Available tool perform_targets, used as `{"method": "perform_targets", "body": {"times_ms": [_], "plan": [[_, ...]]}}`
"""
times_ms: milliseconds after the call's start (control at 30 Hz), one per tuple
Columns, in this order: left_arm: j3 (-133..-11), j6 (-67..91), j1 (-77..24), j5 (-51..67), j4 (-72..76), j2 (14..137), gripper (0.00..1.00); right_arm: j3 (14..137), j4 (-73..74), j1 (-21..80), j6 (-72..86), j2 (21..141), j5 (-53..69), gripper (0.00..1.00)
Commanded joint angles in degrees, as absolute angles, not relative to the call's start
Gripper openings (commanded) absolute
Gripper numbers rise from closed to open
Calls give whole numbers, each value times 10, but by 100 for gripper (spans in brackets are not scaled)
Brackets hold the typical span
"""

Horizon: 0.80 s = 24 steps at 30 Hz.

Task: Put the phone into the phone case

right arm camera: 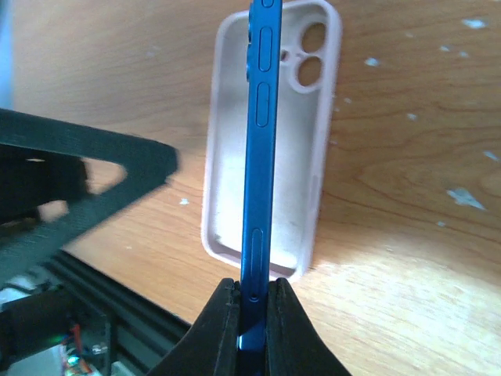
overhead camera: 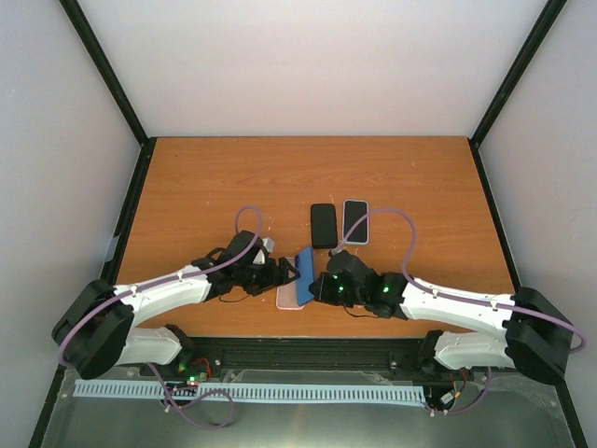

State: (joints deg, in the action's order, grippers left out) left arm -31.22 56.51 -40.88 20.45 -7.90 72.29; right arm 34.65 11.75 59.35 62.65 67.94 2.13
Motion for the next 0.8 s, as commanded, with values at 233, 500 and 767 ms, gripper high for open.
{"method": "perform_targets", "body": {"times_ms": [233, 500, 767], "plan": [[-270, 560, -306, 245, -71, 653, 78, 476, 287, 637, 650, 786, -68, 3], [-229, 559, -261, 304, -16, 666, 70, 608, 418, 672, 653, 903, -143, 3], [-207, 558, -254, 323, 14, 686, 66, 690, 424, 692, 629, 984, -141, 16]]}}
